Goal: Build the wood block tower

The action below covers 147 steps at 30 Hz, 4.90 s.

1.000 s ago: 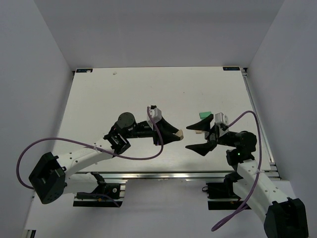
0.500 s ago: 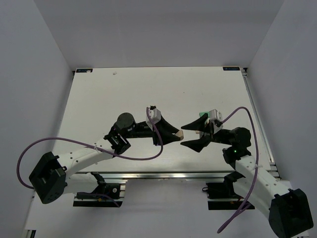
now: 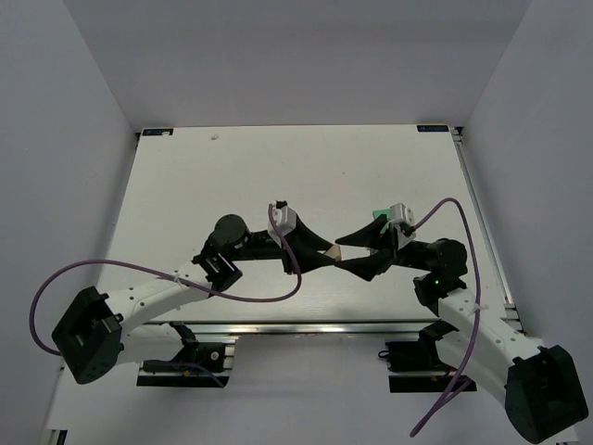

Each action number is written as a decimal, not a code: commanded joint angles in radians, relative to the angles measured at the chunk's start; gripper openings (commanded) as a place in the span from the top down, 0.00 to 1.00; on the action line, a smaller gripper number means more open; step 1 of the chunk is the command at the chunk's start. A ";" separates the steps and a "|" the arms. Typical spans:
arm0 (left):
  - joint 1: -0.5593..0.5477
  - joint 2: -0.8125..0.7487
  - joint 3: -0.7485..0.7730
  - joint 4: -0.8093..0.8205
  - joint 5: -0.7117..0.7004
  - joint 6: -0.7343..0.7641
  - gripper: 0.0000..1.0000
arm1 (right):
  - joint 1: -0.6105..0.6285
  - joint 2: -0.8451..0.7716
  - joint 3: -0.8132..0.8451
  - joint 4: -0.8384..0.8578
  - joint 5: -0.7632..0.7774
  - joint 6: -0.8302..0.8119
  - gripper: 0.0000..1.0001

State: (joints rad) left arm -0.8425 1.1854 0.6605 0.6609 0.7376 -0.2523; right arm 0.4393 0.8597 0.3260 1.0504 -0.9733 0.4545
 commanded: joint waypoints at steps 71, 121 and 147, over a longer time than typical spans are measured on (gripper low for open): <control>0.005 -0.256 -0.055 -0.240 -0.417 0.130 0.02 | 0.042 -0.010 0.321 -0.818 0.379 -0.352 0.92; 0.324 0.051 0.321 -0.949 -1.247 -0.222 0.02 | 0.332 0.860 0.690 -1.331 1.029 -0.501 0.48; 0.339 0.039 0.301 -0.946 -1.236 -0.208 0.02 | 0.334 0.757 0.584 -1.256 1.021 -0.527 0.45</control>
State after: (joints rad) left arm -0.5095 1.2640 0.9802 -0.2913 -0.4900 -0.4709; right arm 0.7673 1.6257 0.9218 -0.2279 0.0353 -0.0597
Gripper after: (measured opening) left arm 0.982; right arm 0.553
